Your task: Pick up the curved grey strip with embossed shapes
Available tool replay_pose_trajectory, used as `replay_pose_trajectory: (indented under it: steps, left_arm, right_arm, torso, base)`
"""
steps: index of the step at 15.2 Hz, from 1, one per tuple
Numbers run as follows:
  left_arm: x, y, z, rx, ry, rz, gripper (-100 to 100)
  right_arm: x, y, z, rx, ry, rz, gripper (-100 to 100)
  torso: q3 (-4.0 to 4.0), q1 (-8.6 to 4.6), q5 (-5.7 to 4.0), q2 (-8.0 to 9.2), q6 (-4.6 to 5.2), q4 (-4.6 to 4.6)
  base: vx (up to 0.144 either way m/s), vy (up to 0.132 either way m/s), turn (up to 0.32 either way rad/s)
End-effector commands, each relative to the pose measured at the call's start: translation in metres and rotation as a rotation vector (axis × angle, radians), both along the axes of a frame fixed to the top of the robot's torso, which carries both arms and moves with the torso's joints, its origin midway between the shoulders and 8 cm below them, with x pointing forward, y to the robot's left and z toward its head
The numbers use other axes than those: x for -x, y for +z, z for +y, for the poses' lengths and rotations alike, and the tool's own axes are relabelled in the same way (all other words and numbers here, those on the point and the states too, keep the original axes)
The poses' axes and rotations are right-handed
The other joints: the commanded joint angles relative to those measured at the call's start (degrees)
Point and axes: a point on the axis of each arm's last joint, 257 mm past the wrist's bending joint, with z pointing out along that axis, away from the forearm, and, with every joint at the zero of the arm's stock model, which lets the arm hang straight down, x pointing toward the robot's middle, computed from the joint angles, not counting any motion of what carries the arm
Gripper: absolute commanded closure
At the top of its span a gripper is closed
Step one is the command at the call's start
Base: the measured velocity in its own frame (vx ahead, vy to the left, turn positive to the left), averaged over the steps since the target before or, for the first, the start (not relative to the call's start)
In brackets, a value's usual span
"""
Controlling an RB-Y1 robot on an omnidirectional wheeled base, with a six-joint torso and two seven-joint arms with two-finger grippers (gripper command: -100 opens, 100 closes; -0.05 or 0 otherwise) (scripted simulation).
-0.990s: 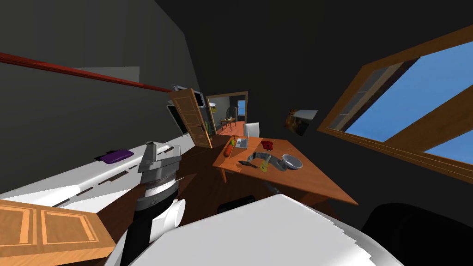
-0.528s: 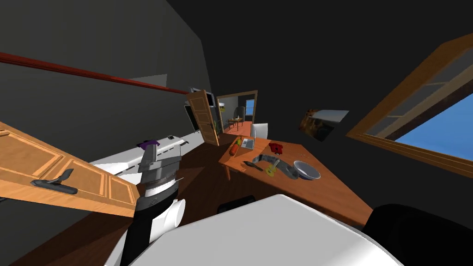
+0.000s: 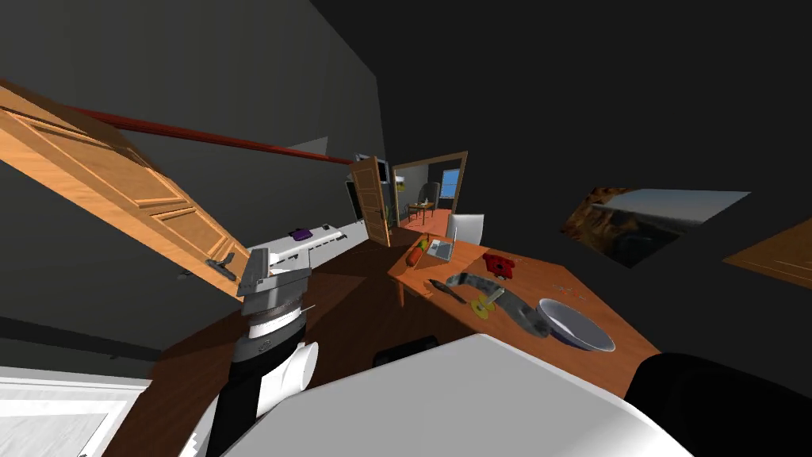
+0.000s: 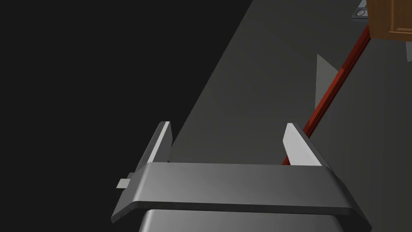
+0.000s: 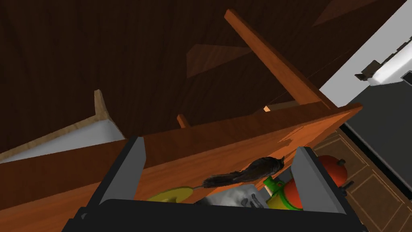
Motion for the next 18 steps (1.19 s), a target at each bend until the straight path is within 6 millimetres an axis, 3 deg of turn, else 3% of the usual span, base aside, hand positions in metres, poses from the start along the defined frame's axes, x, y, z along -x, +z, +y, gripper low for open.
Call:
replay_pose_trajectory:
  steps: [1, 2, 3, 5, 6, 7, 8, 9, 10, 11, 12, 14, 15, 18]
  left_arm:
    - [0.000, 0.000, 0.000, 0.000, 0.000, 0.000, 0]
    - [0.000, 0.000, 0.000, 0.000, 0.000, 0.000, 0]
    - [0.000, 0.000, 0.000, 0.000, 0.000, 0.000, 0]
    - [0.000, 0.000, 0.000, 0.000, 0.000, 0.000, 0]
    - [0.000, 0.000, 0.000, 0.000, 0.000, 0.000, 0]
    - [0.000, 0.000, 0.000, 0.000, 0.000, 0.000, 0]
    - [0.000, 0.000, 0.000, 0.000, 0.000, 0.000, 0]
    - [0.000, 0.000, 0.000, 0.000, 0.000, 0.000, 0]
    - [0.000, 0.000, 0.000, 0.000, 0.000, 0.000, 0]
    - [0.000, 0.000, 0.000, 0.000, 0.000, 0.000, 0]
    - [0.000, 0.000, 0.000, 0.000, 0.000, 0.000, 0]
    - [0.000, 0.000, 0.000, 0.000, 0.000, 0.000, 0]
    - [0.000, 0.000, 0.000, 0.000, 0.000, 0.000, 0]
    - [0.000, 0.000, 0.000, 0.000, 0.000, 0.000, 0]
  right_arm:
    - [0.019, -0.004, -0.016, 0.033, 0.015, 0.042, -100]
    - [0.051, -0.005, -0.030, 0.067, 0.053, 0.108, -100]
    - [0.059, -0.006, -0.041, 0.088, 0.053, 0.127, -100]
    - [0.059, -0.006, -0.041, 0.088, 0.053, 0.127, -100]
    - [0.089, -0.003, -0.057, 0.121, 0.097, 0.190, -100]
    - [0.097, -0.005, -0.067, 0.140, 0.093, 0.208, -100]
    - [0.126, 0.000, -0.082, 0.170, 0.134, 0.267, -100]
    - [0.132, 0.001, -0.091, 0.186, 0.133, 0.281, -100]
    - [0.158, 0.008, -0.105, 0.213, 0.171, 0.337, -100]
    - [0.163, 0.009, -0.114, 0.229, 0.173, 0.350, -100]
    - [0.189, 0.018, -0.132, 0.262, 0.209, 0.408, -100]
    - [0.194, 0.020, -0.141, 0.277, 0.210, 0.421, -100]
    - [0.214, 0.031, -0.157, 0.304, 0.250, 0.470, -100]
    - [0.218, 0.033, -0.163, 0.316, 0.248, 0.481, -100]
  torso:
    - [0.00, 0.00, 0.00, 0.00, 0.00, 0.00]
    - [0.00, 0.01, 0.00, -0.01, 0.06, 0.00]
    - [-0.01, 0.01, 0.01, -0.02, -0.01, -0.01]
    - [-0.02, 0.02, 0.00, -0.04, 0.06, -0.01]
    - [-0.02, 0.05, 0.00, -0.03, 0.10, 0.00]
    - [-0.02, 0.05, 0.01, -0.04, -0.02, 0.00]
    - [-0.03, 0.04, 0.03, -0.05, 0.00, -0.01]
    - [-0.04, 0.00, 0.03, -0.07, -0.01, -0.02]
    - [-0.05, -0.04, 0.00, -0.10, -0.02, -0.02]
    - [-0.06, -0.08, 0.01, -0.10, -0.04, -0.03]
    - [-0.06, -0.10, -0.01, -0.11, -0.02, -0.02]
    - [-0.09, -0.11, -0.01, -0.15, -0.03, -0.03]
    - [-0.09, -0.07, -0.01, -0.15, 0.04, -0.03]
    - [-0.10, -0.02, -0.02, -0.19, 0.04, -0.03]
  base:
    - [-0.001, -0.025, 0.178]
    - [0.001, -0.018, 0.349]
    - [0.003, -0.023, 0.423]
    - [0.002, -0.024, 0.084]
    - [0.001, -0.009, 0.337]
    - [0.004, -0.019, 0.443]
    - [0.011, -0.032, 0.468]
    - [0.009, -0.042, 0.429]
    - [0.005, -0.046, 0.489]
    - [0.007, -0.048, 0.451]
    - [0.008, -0.051, 0.429]
    - [0.010, -0.044, 0.309]
    - [0.015, -0.037, 0.326]
    - [0.012, -0.031, 0.215]
